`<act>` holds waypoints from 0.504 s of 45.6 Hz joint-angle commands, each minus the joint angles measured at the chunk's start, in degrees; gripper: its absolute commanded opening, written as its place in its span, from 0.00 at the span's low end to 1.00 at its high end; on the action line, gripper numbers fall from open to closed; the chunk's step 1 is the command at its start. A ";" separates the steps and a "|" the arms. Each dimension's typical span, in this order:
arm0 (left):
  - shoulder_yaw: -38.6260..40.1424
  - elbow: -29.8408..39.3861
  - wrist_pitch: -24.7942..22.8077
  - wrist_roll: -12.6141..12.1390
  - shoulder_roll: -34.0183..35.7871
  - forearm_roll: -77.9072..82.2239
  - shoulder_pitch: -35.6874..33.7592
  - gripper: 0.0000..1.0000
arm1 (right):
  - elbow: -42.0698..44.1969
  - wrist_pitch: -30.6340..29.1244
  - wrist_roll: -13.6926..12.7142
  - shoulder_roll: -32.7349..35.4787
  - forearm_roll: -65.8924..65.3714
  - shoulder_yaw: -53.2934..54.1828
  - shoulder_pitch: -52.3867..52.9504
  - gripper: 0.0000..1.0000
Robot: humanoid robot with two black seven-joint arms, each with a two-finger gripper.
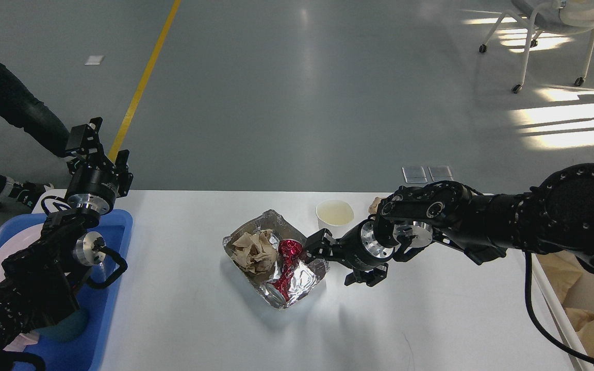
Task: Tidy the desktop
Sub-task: 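Grasp the foil tray's edge with the right gripper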
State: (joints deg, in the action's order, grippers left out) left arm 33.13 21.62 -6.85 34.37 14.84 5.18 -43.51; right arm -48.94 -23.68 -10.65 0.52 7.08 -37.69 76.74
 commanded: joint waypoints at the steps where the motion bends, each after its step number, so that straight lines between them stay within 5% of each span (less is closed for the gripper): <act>1: 0.00 0.00 0.00 0.00 0.01 0.00 0.00 0.97 | 1.48 0.73 0.02 -0.44 0.04 1.47 -2.47 1.00; 23: 0.00 0.00 0.00 0.00 0.01 0.00 0.00 0.97 | 7.90 4.34 0.02 -5.09 -0.13 2.18 -9.50 1.00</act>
State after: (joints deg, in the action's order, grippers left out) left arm 33.13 21.62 -6.85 34.37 14.83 5.18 -43.51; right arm -41.91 -20.49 -10.64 -3.58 7.04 -35.42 67.86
